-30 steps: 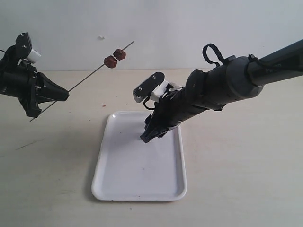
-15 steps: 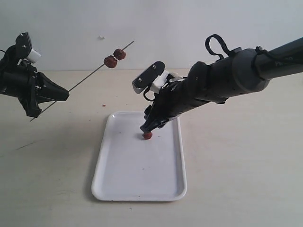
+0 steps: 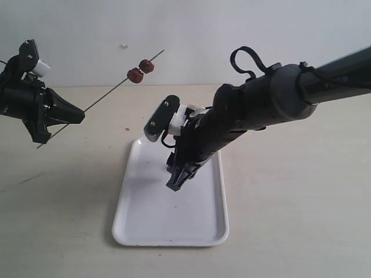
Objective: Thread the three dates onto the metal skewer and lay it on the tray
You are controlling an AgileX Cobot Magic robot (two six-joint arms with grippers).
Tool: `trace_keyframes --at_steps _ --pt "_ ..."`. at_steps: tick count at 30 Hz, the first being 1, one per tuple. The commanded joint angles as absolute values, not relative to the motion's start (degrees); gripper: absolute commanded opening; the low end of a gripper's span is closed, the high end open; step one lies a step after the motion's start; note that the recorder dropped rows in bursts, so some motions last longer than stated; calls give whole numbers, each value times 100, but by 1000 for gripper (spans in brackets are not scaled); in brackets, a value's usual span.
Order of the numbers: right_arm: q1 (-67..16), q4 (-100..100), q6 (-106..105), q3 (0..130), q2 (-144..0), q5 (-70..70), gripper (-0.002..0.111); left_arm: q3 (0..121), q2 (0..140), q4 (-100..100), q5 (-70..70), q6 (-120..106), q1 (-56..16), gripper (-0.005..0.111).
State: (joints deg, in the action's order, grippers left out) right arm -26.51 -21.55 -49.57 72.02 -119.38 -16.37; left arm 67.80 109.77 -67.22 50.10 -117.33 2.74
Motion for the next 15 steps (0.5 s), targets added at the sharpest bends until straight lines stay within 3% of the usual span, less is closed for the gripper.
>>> trace_keyframes --at_steps 1,15 --pt "-2783 -2037 -4966 7244 -12041 -1324 53 6796 10969 -6826 5023 -11712 287 0" --pt "-2731 -500 -3487 7244 -12077 -1053 53 6796 10969 -6826 5023 -11701 287 0"
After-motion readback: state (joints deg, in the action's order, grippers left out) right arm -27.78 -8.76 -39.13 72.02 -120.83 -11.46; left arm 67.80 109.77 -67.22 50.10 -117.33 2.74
